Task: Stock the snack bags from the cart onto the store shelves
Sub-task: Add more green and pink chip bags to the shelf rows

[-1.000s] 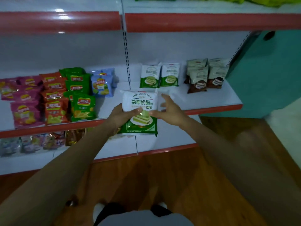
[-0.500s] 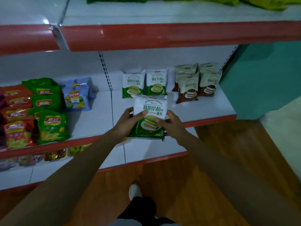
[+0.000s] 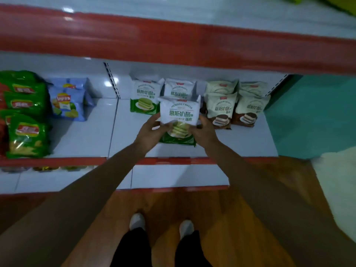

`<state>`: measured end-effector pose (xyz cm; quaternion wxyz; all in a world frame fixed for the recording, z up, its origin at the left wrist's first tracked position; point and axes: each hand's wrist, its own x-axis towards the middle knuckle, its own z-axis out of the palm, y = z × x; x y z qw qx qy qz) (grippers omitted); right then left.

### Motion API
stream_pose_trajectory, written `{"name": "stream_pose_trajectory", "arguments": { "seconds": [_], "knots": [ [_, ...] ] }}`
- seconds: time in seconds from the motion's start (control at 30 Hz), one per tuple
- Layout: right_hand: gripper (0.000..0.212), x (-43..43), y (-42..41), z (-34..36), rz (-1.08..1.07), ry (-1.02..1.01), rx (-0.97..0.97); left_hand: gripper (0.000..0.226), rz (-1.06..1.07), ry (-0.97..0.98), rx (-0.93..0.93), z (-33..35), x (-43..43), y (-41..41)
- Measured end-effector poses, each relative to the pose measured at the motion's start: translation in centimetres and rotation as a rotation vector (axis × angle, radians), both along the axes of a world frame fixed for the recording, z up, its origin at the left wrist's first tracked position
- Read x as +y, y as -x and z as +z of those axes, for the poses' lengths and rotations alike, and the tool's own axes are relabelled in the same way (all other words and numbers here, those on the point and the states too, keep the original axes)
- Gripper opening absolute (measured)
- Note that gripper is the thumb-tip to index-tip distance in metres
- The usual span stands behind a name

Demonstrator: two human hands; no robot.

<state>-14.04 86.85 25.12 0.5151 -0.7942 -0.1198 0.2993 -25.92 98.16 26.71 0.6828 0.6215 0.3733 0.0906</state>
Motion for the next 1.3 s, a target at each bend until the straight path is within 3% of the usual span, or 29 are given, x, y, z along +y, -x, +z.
{"name": "stream_pose_trajectory", "arguments": {
  "seconds": [0.13,0.3,0.37,0.47,0.73,0.77,0.87,0.9,1.07,1.3],
  "knots": [
    [0.044,-0.5,-2.5,-1.9,0.061,0.069,0.057,0.074,0.074,0.078,-0.011,-2.3,-1.7,-1.8],
    [0.040,0.1,-4.9,-4.7,0.086,0.095,0.046,0.013,0.108,0.121,-0.016,-5.0,-1.9,-3.7],
    [0.040,0.8,-5.6,-5.7,0.071,0.100,0.026,0.010,0.112,0.108,-0.019,-6.0,-1.5,-4.3],
    [0.039,2.0,-6.1,-7.3,0.034,0.085,0.031,0.019,0.082,0.051,-0.011,-6.8,-0.9,-5.0],
    [0.032,4.8,-6.8,-9.4,-0.129,0.054,0.066,0.031,0.074,0.156,0.002,-8.5,1.1,-6.6],
    [0.032,5.1,-7.0,-9.5,-0.132,0.049,0.064,0.039,0.085,0.146,0.006,-9.1,1.4,-6.7],
    [0.032,5.8,-7.7,-9.7,-0.125,0.045,0.045,0.091,0.138,0.164,-0.001,-10.4,1.9,-6.9],
    [0.032,5.9,-7.9,-9.7,-0.124,0.029,0.052,0.094,0.149,0.168,-0.011,-10.7,2.0,-6.9],
    [0.032,5.9,-7.7,-9.6,-0.166,-0.026,0.091,0.048,0.136,0.072,-0.010,-10.8,1.6,-7.2],
    [0.040,5.2,-7.3,-8.9,-0.148,-0.008,0.130,0.023,0.133,0.071,-0.054,-9.9,0.5,-7.8]
  ]
}}
